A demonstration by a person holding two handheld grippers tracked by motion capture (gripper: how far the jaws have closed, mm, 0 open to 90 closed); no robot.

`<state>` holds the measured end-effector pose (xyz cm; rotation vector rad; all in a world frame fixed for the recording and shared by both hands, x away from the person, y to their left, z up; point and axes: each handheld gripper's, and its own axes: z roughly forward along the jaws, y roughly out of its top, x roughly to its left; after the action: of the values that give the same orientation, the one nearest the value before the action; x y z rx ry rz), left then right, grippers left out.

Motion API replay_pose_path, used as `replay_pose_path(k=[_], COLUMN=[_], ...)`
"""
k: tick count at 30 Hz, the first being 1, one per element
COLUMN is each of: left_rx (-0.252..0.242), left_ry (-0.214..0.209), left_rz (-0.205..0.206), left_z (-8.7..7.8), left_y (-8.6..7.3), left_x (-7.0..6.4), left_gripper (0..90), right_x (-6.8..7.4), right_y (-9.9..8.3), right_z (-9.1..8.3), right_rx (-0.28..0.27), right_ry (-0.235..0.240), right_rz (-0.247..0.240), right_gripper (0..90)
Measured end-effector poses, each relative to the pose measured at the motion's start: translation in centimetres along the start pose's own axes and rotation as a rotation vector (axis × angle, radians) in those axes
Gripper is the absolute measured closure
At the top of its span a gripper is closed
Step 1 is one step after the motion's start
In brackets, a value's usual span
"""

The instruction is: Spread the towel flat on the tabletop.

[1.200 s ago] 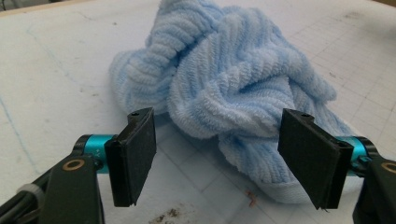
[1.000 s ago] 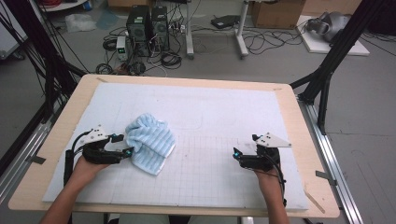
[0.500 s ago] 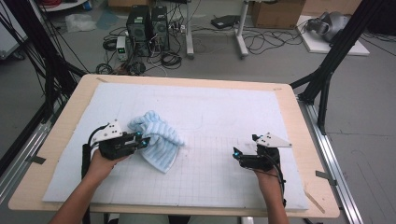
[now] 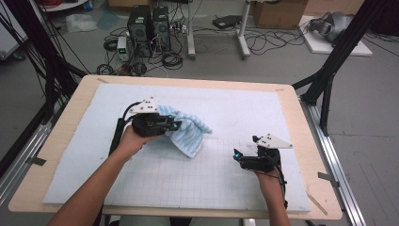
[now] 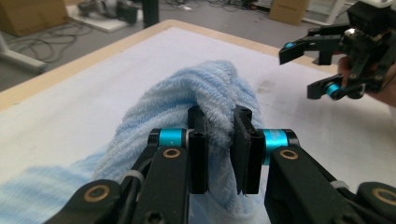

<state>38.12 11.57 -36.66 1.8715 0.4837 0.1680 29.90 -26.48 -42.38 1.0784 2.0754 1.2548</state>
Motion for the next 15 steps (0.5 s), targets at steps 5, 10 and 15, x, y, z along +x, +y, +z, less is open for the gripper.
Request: replay_pose_path(k=[5,10,15], left_rx=[-0.006,0.037,0.019], left_ry=[-0.117,0.035,0.216], left_rz=[-0.028,-0.024,-0.095], left_z=[2.2,3.8,3.5], left_y=[1.5,2.3,1.7], left_x=[-0.5,1.3,4.8], left_gripper=[78.9,79.1,79.3], right_x=[-0.1,-0.3,-0.3], right_y=[0.0,-0.2,-0.3], right_z=[0.0,0.0,-0.1], right_rx=[0.001,0.002,0.0], right_ry=[-0.001,-0.005,-0.003], right_rz=[0.005,0.011,0.015], right_gripper=[9.8,9.8,9.8])
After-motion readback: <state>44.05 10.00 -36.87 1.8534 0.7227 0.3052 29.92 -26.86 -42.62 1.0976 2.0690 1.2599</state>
